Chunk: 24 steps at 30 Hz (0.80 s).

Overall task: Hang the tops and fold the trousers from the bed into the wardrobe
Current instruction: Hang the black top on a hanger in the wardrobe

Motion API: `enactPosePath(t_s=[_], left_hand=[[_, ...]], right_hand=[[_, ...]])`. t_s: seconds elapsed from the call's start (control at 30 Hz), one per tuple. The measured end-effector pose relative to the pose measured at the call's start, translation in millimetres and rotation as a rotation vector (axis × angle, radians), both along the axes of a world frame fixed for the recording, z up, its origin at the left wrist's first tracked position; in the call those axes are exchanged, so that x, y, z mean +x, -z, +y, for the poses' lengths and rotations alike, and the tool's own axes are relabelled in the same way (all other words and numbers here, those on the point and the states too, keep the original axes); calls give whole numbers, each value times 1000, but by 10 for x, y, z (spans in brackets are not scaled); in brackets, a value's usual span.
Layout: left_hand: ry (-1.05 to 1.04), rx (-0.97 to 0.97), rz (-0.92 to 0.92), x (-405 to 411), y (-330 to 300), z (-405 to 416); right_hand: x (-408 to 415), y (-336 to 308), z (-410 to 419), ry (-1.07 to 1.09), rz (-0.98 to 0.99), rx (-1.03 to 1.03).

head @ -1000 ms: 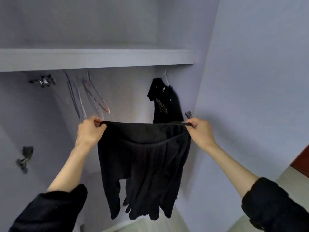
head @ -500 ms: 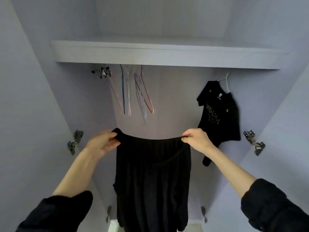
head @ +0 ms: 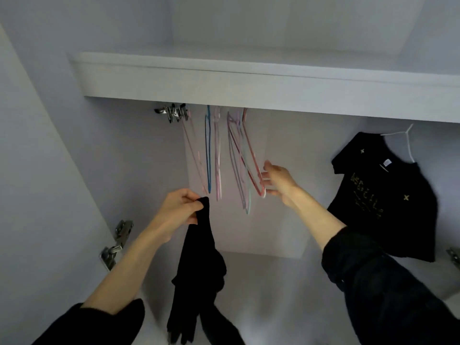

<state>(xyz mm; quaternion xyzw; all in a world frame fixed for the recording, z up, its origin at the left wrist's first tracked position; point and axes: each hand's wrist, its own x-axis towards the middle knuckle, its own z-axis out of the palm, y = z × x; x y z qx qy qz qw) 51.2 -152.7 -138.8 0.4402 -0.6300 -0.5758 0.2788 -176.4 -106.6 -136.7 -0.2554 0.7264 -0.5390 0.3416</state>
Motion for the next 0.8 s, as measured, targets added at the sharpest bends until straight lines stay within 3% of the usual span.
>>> enactPosePath(t_s=[0.1, 0.23, 0.43, 0.5, 0.6, 0.8], left_hand=[[-21, -24, -3, 5, -17, -171], [-24, -30, -7, -35, -25, -307], [-50, -20, 21, -193, -18, -331], [-57, -18, 29, -235, -17, -316], [-63, -15, 39, -276, -15, -260], [-91, -24, 32, -313, 3, -132]], right_hand=[[-53, -2, -267, -20, -134, -17], [-117, -15, -458, -45, -156, -14], [-133, -101, -529, -160, -441, -154], [-131, -159, -558, -158, -393, -164], [-158, -215, -580, -79, -168, -150], [-347, -159, -572, 107, -2, -241]])
